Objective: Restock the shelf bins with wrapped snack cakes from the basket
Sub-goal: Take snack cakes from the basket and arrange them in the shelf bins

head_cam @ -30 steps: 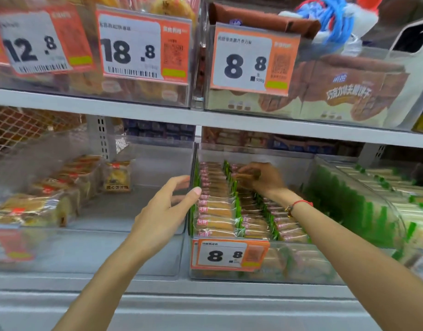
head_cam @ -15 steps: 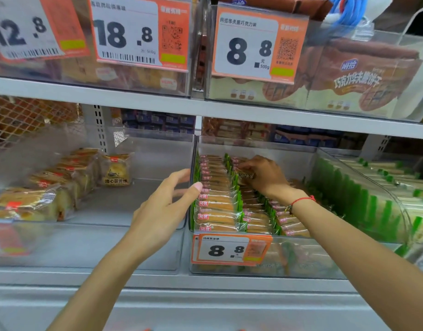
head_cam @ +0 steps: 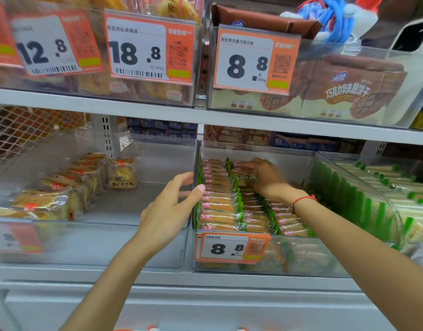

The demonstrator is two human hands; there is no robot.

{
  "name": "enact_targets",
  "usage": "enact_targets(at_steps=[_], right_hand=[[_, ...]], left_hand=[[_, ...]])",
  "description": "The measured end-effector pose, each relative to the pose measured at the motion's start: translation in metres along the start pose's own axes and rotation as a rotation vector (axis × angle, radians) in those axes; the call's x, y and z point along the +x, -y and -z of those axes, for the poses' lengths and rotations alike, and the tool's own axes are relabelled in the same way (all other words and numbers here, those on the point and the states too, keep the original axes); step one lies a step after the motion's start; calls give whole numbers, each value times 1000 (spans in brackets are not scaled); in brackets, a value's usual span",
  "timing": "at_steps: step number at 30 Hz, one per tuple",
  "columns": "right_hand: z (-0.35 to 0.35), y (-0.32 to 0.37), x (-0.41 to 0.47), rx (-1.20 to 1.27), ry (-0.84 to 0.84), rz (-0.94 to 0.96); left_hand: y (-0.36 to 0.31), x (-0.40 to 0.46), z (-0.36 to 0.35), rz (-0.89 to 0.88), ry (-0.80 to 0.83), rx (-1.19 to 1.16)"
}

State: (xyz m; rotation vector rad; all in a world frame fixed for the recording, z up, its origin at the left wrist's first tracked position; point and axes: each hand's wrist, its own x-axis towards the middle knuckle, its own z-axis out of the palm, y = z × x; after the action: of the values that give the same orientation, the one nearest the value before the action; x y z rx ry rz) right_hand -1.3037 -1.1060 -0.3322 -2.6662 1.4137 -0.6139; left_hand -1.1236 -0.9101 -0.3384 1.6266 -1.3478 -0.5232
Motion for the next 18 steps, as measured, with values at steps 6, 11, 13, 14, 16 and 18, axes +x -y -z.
enact_targets(at_steps=[6, 11, 13, 14, 16, 18], right_hand=[[31, 17, -62, 101, -88, 57], [45, 41, -125, 194, -222, 126], [48, 51, -152, 213, -229, 172], [49, 56, -164, 210, -217, 193], [45, 62, -187, 151, -144, 211], [33, 66, -208, 38, 20, 199]], left_hand=[[-7, -6, -2, 18, -72, 64], [-12, -20, -6, -72, -236, 72], [-12, -36, -5, -196, -321, 24], [-13, -45, -4, -278, -356, 29], [-13, -68, -5, -402, -372, 75], [-6, -96, -11, -385, -331, 149]])
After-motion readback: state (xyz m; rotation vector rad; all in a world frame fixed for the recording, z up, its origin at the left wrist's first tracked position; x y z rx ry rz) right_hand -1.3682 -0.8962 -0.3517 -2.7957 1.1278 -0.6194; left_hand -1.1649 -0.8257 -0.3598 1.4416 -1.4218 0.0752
